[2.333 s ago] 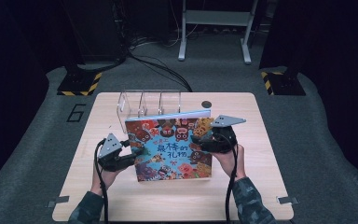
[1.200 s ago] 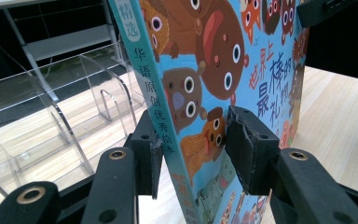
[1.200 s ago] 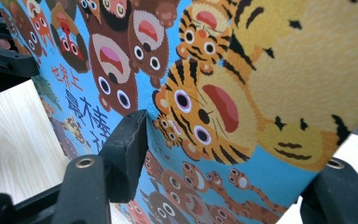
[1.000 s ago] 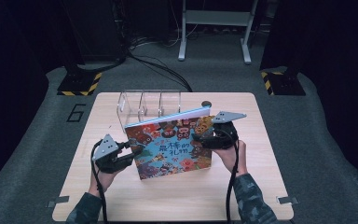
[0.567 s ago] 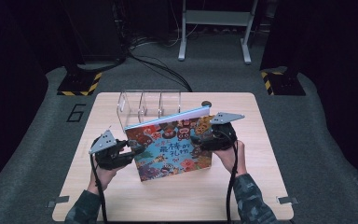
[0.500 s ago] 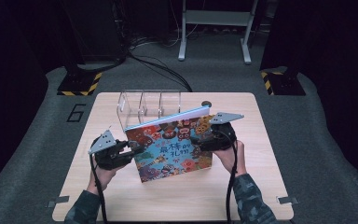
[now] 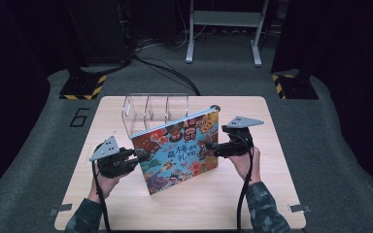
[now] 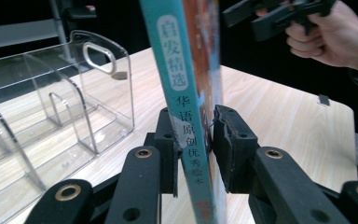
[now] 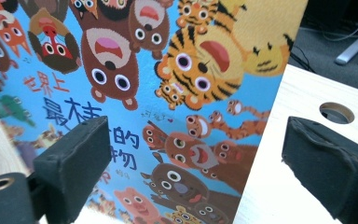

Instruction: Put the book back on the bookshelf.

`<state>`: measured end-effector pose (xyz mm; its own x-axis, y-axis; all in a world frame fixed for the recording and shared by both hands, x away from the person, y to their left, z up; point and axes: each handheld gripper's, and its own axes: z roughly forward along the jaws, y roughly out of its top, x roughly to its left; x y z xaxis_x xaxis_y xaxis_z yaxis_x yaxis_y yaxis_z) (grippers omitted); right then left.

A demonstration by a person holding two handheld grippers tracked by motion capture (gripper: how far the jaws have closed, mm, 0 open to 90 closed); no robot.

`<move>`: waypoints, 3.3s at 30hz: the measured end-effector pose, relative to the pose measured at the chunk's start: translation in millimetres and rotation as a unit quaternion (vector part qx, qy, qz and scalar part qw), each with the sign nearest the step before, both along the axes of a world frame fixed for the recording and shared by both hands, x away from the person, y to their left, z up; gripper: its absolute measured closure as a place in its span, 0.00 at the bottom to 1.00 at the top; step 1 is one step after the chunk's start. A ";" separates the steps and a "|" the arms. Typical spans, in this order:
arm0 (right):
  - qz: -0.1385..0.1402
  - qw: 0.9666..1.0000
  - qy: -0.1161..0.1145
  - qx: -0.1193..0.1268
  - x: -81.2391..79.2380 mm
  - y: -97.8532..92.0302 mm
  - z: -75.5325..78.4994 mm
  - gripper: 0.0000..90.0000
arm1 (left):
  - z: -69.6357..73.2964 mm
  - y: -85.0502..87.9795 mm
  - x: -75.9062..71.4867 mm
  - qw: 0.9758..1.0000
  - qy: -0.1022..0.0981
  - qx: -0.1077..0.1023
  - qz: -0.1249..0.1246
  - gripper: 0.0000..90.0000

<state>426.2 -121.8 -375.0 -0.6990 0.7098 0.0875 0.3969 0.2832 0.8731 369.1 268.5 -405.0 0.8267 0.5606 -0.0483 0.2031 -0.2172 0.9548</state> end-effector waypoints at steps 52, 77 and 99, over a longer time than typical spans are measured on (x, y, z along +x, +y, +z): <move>-0.009 1.000 -0.020 0.015 -6.1 3.9 -5.6 0.30 | 45.4 -32.9 12.4 0.996 0.028 0.057 -0.057 0.82; -0.013 0.999 -0.027 0.022 -8.9 2.4 -9.6 0.24 | 48.3 -34.6 12.2 0.994 0.060 0.050 -0.075 0.89; -0.210 0.972 0.087 -0.064 -21.2 -83.9 -150.3 0.00 | 56.2 -38.7 13.4 0.991 0.061 0.080 -0.091 0.90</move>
<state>405.1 -205.7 -525.3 -0.3281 0.9421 0.0696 0.6391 0.1671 0.7508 382.5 229.8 -348.8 0.9084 0.4109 -0.0767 0.2583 -0.4077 0.8758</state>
